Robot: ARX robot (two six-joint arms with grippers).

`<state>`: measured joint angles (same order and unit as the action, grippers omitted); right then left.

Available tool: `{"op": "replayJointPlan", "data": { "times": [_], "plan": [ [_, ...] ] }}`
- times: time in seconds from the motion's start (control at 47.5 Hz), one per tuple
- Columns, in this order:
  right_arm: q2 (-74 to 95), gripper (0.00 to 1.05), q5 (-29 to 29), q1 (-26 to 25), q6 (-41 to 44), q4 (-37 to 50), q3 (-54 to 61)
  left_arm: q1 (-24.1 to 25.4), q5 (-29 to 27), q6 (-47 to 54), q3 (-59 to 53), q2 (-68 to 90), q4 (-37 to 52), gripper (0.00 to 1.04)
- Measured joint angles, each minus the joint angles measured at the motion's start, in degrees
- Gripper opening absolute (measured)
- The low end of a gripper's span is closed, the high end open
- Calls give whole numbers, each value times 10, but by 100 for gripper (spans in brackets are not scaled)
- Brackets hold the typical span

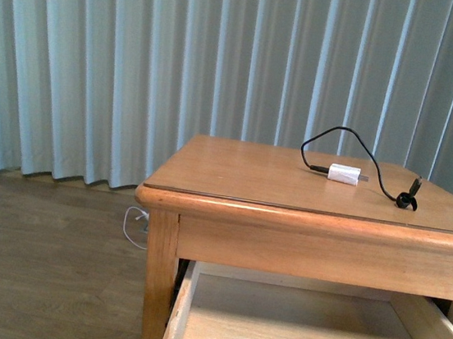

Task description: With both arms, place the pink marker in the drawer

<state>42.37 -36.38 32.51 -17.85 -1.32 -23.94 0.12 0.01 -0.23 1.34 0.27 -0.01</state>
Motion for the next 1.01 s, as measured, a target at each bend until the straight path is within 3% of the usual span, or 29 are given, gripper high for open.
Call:
{"op": "replayJointPlan", "data": {
  "times": [0.252, 0.337, 0.4, 0.61, 0.778, 0.883, 1.01],
  "plan": [
    [0, 96, -1, 0, 0, 0, 0, 0, 0, -1, 0, 0, 0, 5],
    [23, 96, -155, 22, 66, 43, 5, 0, 0, 0, 0, 0, 0, 21],
    [41, 96, -189, 21, 68, -19, -12, 0, 0, 0, 0, 0, 0, 33],
    [126, 96, -37, -2, -27, -193, -83, 0, 0, 0, 0, 0, 0, 72],
    [195, 96, 131, -28, -100, -205, -116, 0, 0, 0, 0, 0, 0, 99],
    [235, 96, 205, -41, -120, -194, -145, 0, 0, 0, 0, 0, 0, 98],
    [284, 96, 253, -60, -120, -176, -163, 0, 0, 0, 0, 0, 0, 99]
  ]
}}
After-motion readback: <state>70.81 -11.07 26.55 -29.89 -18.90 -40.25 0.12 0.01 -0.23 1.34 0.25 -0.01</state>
